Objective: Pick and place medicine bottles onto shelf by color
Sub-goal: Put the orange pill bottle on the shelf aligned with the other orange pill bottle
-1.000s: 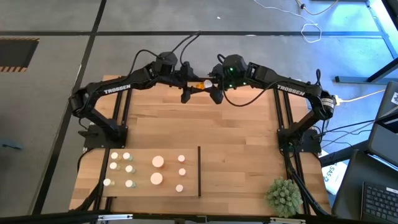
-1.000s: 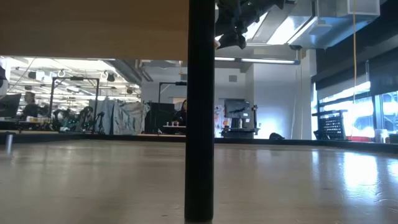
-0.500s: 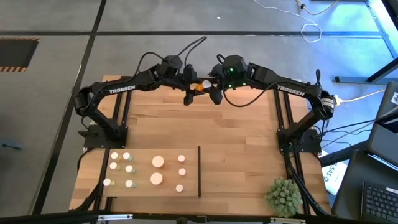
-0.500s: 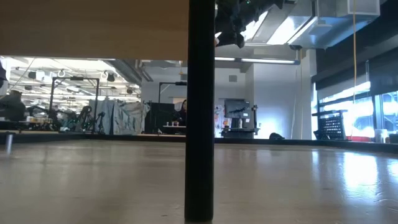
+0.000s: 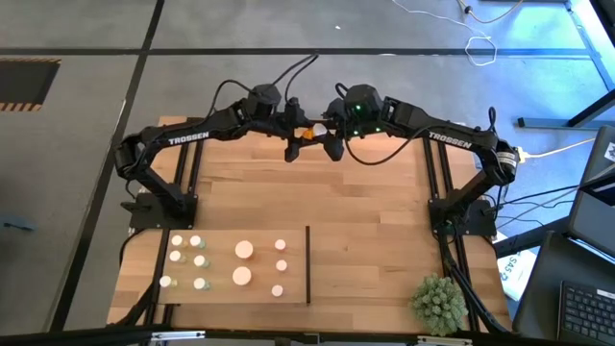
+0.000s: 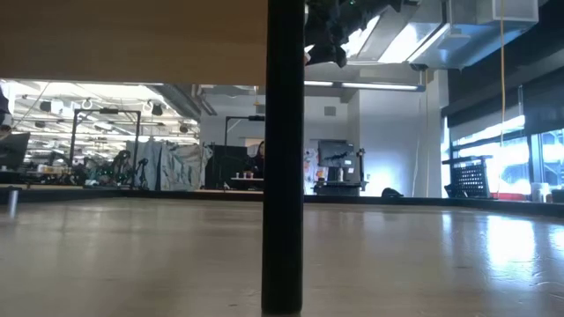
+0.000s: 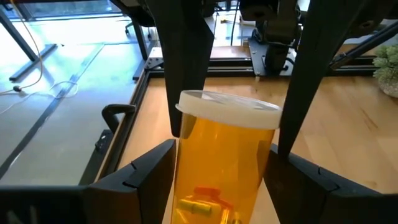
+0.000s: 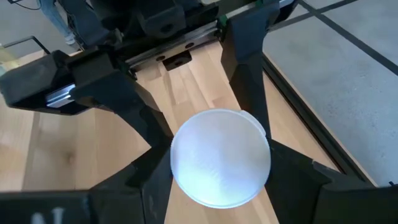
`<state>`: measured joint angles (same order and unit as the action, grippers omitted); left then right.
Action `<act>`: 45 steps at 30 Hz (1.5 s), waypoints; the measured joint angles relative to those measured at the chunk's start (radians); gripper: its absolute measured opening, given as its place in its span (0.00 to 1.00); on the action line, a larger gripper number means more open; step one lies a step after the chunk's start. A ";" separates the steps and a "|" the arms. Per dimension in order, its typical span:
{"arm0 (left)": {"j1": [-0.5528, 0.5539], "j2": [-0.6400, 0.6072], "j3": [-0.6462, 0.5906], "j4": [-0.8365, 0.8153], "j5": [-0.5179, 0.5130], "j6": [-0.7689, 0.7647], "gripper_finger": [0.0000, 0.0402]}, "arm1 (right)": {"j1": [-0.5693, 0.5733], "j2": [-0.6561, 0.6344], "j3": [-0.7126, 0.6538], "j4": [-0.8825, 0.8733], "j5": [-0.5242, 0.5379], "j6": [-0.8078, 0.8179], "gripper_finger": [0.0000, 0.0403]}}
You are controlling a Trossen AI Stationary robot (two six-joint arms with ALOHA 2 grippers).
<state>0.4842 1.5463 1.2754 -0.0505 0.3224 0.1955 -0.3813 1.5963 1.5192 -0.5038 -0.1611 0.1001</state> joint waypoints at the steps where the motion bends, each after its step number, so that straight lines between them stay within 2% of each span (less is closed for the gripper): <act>1: 0.000 0.000 0.000 0.000 -0.001 0.000 0.56 | 0.000 0.000 0.000 -0.001 0.001 0.000 0.53; 5: 0.000 0.000 0.000 0.002 -0.001 -0.001 0.55 | 0.000 0.000 0.000 -0.001 0.001 0.000 0.53; 12: 0.000 0.000 0.000 0.003 0.001 0.003 0.43 | 0.000 0.000 0.000 -0.001 0.000 0.003 0.53; 16: -0.002 0.000 0.000 0.004 0.001 0.002 0.39 | 0.000 0.000 0.000 -0.001 0.000 -0.001 0.53; 34: -0.006 -0.003 0.000 0.006 -0.002 -0.006 0.38 | -0.001 0.001 -0.002 0.020 0.006 0.081 0.57; 45: -0.007 -0.003 0.000 0.006 0.001 -0.002 0.38 | -0.001 0.001 -0.002 0.016 0.001 0.025 0.57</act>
<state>0.4774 1.5436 1.2758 -0.0444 0.3233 0.1938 -0.3820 1.5974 1.5173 -0.4873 -0.1596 0.1253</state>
